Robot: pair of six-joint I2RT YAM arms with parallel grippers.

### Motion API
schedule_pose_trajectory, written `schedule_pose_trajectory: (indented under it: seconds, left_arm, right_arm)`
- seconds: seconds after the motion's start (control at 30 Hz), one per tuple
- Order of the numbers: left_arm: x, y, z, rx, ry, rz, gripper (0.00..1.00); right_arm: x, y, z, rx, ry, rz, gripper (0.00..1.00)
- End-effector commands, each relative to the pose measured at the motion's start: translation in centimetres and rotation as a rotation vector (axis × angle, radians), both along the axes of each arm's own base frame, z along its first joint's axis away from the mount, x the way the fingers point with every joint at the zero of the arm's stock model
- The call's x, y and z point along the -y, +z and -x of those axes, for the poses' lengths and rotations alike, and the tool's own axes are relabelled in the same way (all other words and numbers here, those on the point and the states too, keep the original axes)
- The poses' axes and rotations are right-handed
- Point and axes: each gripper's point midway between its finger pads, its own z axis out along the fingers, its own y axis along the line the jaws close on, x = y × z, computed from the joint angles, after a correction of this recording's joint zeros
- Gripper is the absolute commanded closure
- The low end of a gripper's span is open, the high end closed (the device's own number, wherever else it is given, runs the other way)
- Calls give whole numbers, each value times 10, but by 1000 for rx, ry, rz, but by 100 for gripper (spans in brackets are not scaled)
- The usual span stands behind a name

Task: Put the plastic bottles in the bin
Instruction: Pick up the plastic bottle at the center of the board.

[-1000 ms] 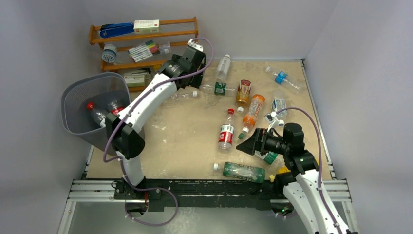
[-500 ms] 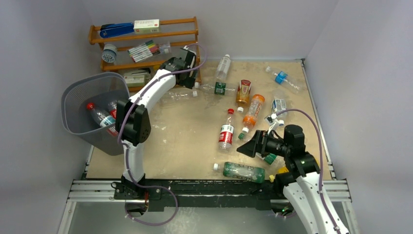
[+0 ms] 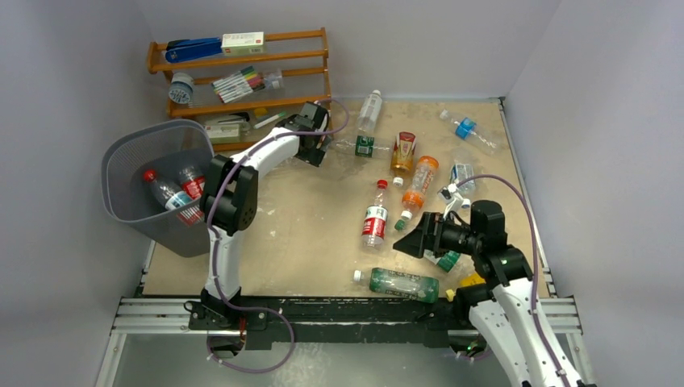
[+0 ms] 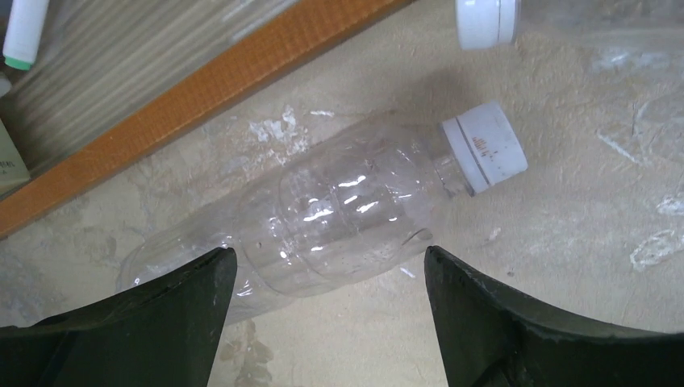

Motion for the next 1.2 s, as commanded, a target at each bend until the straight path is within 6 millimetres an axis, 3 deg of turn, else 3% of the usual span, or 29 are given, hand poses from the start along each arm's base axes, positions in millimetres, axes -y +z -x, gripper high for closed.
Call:
schedule_pose_trajectory:
  seconds: [0.0,0.17,0.47,0.77,0.87,1.0,1.17]
  left_arm:
    - [9,-22,-4,-15,-21,30,15]
    - [12,-28,2,-21,-19,37,16]
    - [-3,-39,-3,14,40,-35,16]
    - [-11,-36,18,-8,63,-36,16]
    - [-10,-27,28,5,72,-24,19]
    - [-3,-10,43,17,70,-26,34]
    - [0,27,54,57,102,-6,43]
  right_arm:
    - [6,12,-1,48,12,59,0]
    - [1,12,-4,52,-2,3,0]
    - [1,9,-6,48,-5,8,0]
    - [1,6,-5,45,-10,3,0]
    - [0,5,-5,48,-8,1,0]
    - [0,6,-6,53,-8,-4,0]
    - [-1,6,-6,54,-6,-11,0]
